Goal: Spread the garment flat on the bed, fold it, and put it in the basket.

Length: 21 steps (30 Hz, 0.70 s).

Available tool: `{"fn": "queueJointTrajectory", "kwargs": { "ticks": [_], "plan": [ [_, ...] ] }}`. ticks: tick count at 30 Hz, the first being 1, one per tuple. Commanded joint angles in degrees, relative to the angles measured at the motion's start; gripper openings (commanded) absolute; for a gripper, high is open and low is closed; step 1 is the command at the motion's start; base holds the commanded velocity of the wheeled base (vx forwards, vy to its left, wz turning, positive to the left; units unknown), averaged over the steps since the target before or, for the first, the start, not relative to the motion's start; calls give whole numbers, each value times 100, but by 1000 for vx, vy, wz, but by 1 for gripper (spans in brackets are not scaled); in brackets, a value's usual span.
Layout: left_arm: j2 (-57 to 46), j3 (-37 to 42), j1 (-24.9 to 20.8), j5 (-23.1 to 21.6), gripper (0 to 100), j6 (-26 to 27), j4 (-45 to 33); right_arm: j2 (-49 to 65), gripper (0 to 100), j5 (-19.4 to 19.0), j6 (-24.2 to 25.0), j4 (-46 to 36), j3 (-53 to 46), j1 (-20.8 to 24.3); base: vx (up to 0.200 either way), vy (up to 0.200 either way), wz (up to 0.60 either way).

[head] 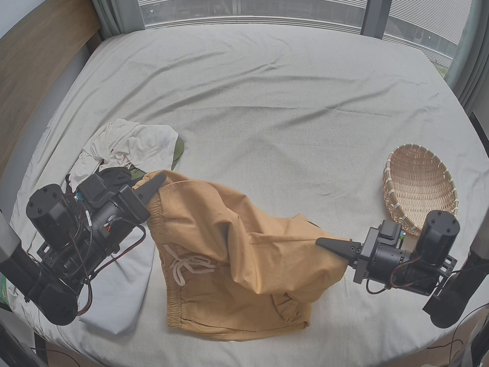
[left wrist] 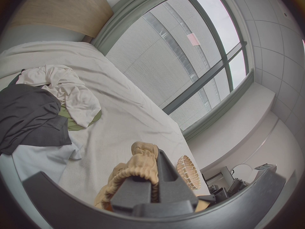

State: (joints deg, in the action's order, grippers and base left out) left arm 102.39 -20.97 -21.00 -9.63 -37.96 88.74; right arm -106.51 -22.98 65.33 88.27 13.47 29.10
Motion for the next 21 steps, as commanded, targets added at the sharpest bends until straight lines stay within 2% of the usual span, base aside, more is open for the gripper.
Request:
{"fn": "queueJointTrajectory", "kwargs": {
  "ticks": [1, 7, 14, 21],
  "plan": [
    [-281, -48, -27, -303, 0, -1, 3, 1115, 0, 13, -310, -3, -336, -133, 0, 0, 0],
    [-448, -57, -27, -628, 0, 17, 3, 1721, 0, 4, -574, -3, -644, -387, 0, 0, 0],
    [-457, -48, -35, -663, 0, 26, 3, 2046, 0, 4, -600, -3, -723, -748, 0, 0, 0],
    [-474, -30, -53, -760, 0, 26, 3, 2187, 0, 4, -671, -3, -688, -924, 0, 0, 0]
  ]
}}
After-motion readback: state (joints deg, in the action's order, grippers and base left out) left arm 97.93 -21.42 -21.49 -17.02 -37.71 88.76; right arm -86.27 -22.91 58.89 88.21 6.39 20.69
